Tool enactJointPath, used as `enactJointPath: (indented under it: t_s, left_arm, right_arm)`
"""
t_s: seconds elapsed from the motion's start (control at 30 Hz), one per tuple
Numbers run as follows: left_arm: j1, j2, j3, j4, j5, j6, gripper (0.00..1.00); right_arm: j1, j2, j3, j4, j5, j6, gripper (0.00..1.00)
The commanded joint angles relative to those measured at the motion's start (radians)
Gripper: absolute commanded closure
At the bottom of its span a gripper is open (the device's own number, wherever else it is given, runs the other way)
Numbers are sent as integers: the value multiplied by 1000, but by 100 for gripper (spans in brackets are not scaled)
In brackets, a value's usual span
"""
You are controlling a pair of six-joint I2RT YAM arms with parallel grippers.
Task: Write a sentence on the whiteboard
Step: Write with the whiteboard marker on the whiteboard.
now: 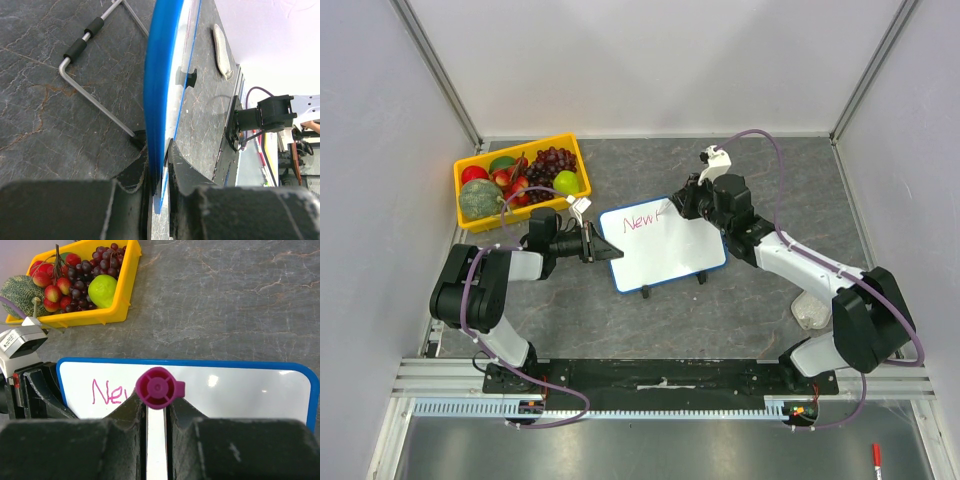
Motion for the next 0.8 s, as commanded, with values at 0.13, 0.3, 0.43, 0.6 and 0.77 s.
enactJointPath:
  t_s: [0.13, 0.3, 0.43, 0.6, 0.77]
  left_arm:
    - [-4, 8, 13, -31, -69, 65, 98]
    - [-4, 8, 13, -29, -69, 65, 98]
    - [-4, 7, 13, -29, -69, 65, 98]
    - [-4, 7, 12, -31, -69, 65, 98]
    - [-4, 5, 10, -32, -69, 65, 98]
  right_arm:
    - [-10, -37, -37, -31, 12, -32, 100]
    - [-10, -44, -48, -22, 7, -22, 100]
    - [-10, -34, -45, -11, -50, -3, 100]
    - [-9, -19, -27, 9, -71, 20, 100]
    - [-12, -25, -4, 15, -83, 40, 100]
